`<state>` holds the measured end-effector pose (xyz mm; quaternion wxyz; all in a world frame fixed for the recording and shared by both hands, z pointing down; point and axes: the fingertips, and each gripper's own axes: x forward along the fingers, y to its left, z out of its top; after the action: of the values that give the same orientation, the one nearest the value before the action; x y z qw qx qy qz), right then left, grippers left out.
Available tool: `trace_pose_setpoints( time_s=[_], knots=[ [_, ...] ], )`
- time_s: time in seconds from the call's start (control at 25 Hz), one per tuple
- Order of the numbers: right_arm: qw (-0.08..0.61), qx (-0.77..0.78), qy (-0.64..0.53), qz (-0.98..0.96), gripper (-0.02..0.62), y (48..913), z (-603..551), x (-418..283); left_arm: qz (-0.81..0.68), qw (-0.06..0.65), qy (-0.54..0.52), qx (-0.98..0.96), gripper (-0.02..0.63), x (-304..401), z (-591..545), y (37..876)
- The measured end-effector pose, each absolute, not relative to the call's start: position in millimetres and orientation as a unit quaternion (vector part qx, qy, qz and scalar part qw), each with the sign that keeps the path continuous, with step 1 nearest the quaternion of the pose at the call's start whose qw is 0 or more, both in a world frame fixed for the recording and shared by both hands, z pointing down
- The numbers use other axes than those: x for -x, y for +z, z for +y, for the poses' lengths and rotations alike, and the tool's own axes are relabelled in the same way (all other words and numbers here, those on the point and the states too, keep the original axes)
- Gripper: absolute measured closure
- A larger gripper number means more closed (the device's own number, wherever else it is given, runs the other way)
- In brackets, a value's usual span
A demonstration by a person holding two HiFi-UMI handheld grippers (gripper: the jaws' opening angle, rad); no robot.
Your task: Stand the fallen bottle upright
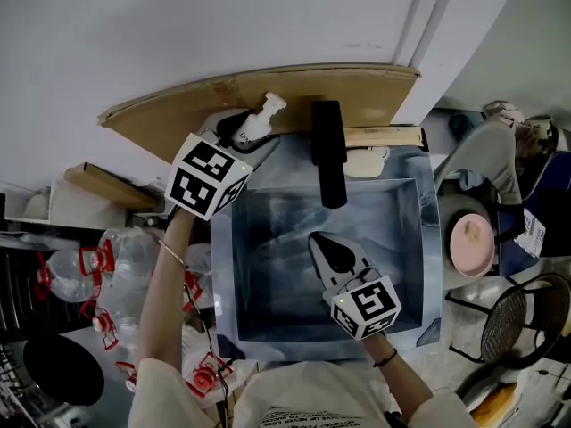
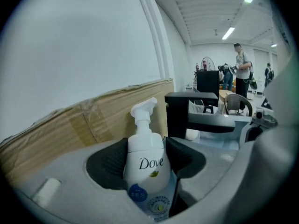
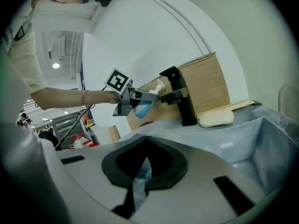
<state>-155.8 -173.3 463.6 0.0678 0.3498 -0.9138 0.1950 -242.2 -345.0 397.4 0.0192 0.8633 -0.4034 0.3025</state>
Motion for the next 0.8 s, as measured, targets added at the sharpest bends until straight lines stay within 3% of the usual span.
trace_pose_setpoints(
  time_s=[0.6, 0.8],
  knots=[
    [0.077, -0.347, 0.193, -0.914, 0.592, 471, -167, 160, -0.541, 0.023, 0.046, -0.839, 0.342, 262, -341, 351],
    [0.082, -0.351, 0.198, -0.912, 0.591, 477, -166, 158, -0.587, -0.011, -0.01, -0.81, 0.341, 265, -337, 348]
  ],
)
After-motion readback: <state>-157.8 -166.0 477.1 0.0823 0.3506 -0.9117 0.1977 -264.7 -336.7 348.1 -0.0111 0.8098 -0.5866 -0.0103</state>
